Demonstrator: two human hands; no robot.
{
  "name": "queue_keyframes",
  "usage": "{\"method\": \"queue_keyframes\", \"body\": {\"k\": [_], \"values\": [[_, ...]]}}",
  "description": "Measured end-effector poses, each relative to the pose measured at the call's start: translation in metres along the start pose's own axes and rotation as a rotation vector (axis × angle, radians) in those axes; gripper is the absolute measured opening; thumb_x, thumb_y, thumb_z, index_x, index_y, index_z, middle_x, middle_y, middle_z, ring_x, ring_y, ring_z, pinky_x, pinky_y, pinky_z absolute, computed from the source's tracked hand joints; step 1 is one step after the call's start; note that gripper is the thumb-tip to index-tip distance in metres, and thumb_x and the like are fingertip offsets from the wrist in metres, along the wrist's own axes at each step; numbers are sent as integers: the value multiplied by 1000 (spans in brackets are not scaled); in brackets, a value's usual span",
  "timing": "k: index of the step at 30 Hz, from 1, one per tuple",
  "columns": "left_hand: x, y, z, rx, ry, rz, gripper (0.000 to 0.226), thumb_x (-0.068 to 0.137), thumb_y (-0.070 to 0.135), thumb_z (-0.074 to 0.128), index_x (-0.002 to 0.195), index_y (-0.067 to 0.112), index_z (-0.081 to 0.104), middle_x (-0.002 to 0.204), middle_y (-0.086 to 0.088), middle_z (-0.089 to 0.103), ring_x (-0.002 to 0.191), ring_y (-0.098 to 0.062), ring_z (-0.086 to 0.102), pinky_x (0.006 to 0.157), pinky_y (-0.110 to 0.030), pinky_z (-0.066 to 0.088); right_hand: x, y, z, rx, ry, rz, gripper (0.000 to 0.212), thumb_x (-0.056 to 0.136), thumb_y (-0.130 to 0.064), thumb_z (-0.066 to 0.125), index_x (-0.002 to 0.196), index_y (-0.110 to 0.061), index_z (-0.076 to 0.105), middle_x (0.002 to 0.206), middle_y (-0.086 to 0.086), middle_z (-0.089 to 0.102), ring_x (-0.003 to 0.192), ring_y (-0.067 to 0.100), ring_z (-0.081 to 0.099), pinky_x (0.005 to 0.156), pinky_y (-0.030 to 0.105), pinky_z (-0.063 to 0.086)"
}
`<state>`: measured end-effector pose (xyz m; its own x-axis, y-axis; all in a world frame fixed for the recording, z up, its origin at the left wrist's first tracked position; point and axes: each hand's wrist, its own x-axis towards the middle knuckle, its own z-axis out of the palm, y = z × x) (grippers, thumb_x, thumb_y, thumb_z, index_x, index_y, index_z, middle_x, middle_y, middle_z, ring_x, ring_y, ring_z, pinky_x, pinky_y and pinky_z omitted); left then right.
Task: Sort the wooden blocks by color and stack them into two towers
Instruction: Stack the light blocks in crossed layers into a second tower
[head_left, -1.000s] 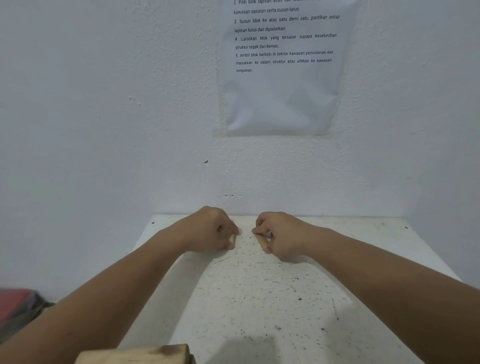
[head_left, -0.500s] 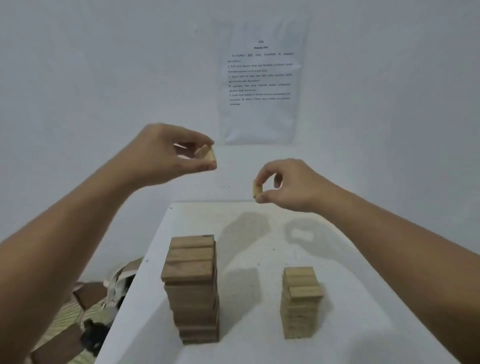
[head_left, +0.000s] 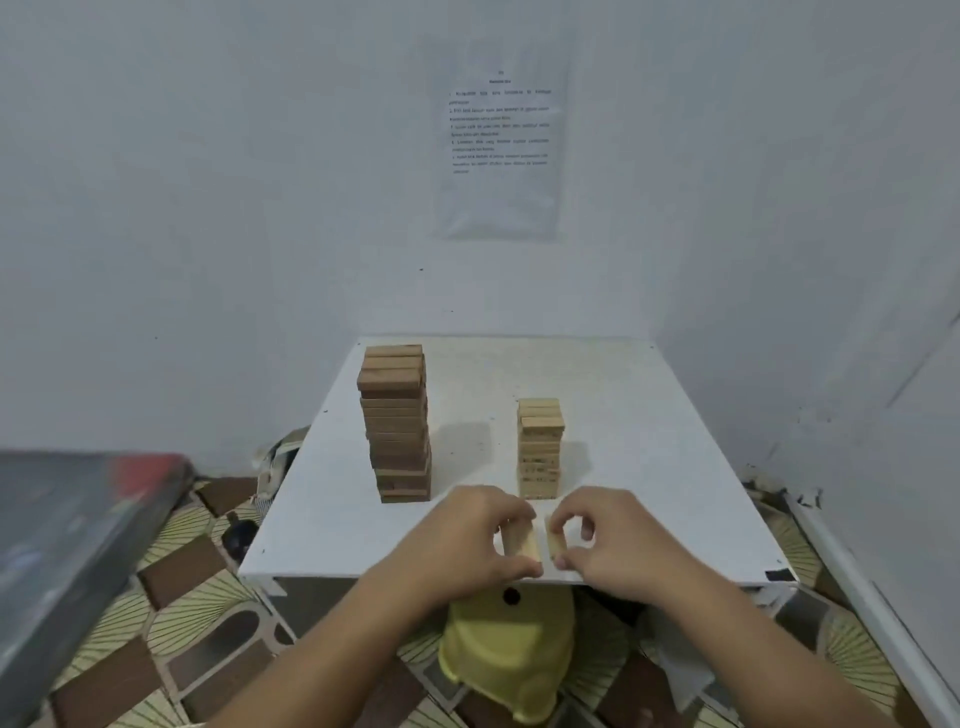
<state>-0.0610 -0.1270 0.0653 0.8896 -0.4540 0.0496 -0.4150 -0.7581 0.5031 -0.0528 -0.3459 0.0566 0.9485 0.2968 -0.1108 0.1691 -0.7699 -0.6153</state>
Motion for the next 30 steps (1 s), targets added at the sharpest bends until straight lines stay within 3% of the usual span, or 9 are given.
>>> {"method": "queue_keyframes", "body": {"k": [3,5,8,16,19,24,27,30], "values": [[13,-19,33,22,-20,-80,43,77,50,82,109,24,70,101,11,68,95,-9,61,86,-37,54,7,17,29,-17,32,-18,21,80,-27,78,94,-37,66,102,-23,58,91,2,54,78,17,45],[20,-28,45,32,-16,-100,42,77,47,82,109,24,68,102,10,68,96,-10,59,86,-35,53,14,25,42,-21,58,-55,17,82,-28,73,95,-36,66,101,-22,58,95,3,55,85,24,50],[26,-38,57,29,-24,-120,47,78,44,83,118,27,63,108,9,65,101,-11,56,88,-34,51,23,37,52,-27,68,-84,17,82,-25,69,95,-35,66,102,-25,59,102,2,54,92,28,51],[29,-50,74,-47,-9,-109,66,81,54,80,138,30,55,127,5,59,118,-11,50,100,-30,46,24,54,67,29,76,-102,31,87,-22,74,115,-32,66,115,-43,43,113,-1,46,98,17,39],[19,-56,79,-117,47,-115,80,81,65,74,149,33,46,144,13,50,133,-4,42,113,-25,37,17,57,75,69,120,-58,40,88,-27,74,126,-29,61,128,-28,47,119,1,44,102,14,34],[4,-63,80,-139,147,-153,51,96,40,63,145,30,53,142,14,57,131,-4,50,113,-28,41,14,36,95,12,342,63,35,89,-49,64,116,-27,59,111,-15,49,106,10,49,92,26,42],[3,-62,78,-194,179,-181,43,100,27,58,143,27,56,138,13,61,126,-3,54,110,-27,44,18,20,104,-117,340,136,45,83,-68,54,111,-33,52,107,-13,46,101,14,46,86,35,41],[1,-63,77,-234,210,-183,39,102,24,55,142,26,58,137,12,63,124,-2,56,110,-27,45,21,13,106,-167,314,166,43,82,-65,52,112,-33,53,106,-12,45,104,16,47,87,37,40]]}}
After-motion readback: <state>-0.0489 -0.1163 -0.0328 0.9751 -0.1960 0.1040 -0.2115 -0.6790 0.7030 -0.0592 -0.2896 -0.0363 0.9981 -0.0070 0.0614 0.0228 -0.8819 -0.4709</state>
